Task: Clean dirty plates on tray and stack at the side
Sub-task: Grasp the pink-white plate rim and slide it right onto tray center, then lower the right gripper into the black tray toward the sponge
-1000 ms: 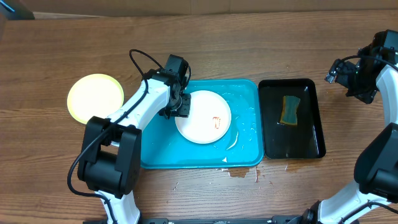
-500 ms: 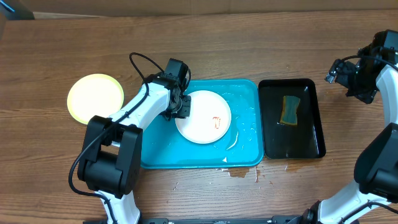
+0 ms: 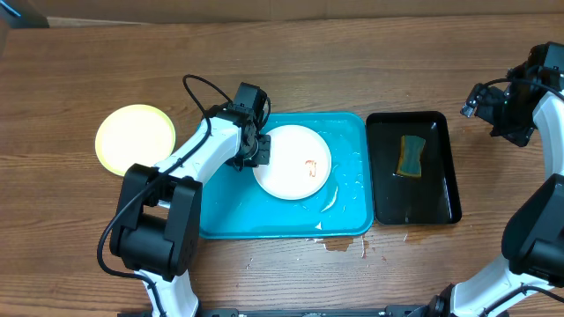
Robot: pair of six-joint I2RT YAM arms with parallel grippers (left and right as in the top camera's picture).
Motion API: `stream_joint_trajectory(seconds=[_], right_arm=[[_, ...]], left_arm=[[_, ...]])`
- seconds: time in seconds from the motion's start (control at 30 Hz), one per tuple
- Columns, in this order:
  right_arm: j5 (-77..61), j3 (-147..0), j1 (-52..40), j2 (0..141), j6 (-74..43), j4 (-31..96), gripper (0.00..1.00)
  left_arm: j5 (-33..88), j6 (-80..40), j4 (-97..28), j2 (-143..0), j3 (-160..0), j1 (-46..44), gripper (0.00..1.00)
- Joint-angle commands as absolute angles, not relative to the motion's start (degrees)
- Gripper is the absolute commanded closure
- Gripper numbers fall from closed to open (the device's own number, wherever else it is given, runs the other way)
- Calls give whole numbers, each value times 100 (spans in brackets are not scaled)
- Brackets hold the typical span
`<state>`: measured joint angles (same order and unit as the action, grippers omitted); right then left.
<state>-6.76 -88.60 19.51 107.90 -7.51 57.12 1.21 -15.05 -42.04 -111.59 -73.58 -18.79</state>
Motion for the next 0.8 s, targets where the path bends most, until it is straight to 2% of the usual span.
stream_joint_trajectory(seconds=[0.0,0.13,0.2,0.27,0.37,0.57,0.77], right_arm=[[-1474,-8923,1957,10759,-766,5736,0],[-2727,-8923,1955,10759,-731,6029,0],[-3354,-8923,1892,10759,-572,6189,11],[-3389,-8923,1772,10757,-552,6348,23],[-2989,-8923,1549,10757,-550,6740,27],[-1275,-8882,819,10757,-644,7529,32],[-108,-8488,296,10757,-1361,7559,34]], left_arm=[[67,-1551,-4191,-11214,-7319,-1920,96],[64,-1697,-4189,-11214,-7319,-1911,96],[62,-1695,-4174,-11214,-7319,-1911,96],[62,-1693,-4165,-11214,-7319,-1911,96],[60,-1673,-4167,-11214,-7319,-1911,96],[40,-1673,-4165,-11214,-7319,-1911,93],[38,-1671,-4169,-11214,-7319,-1911,89]])
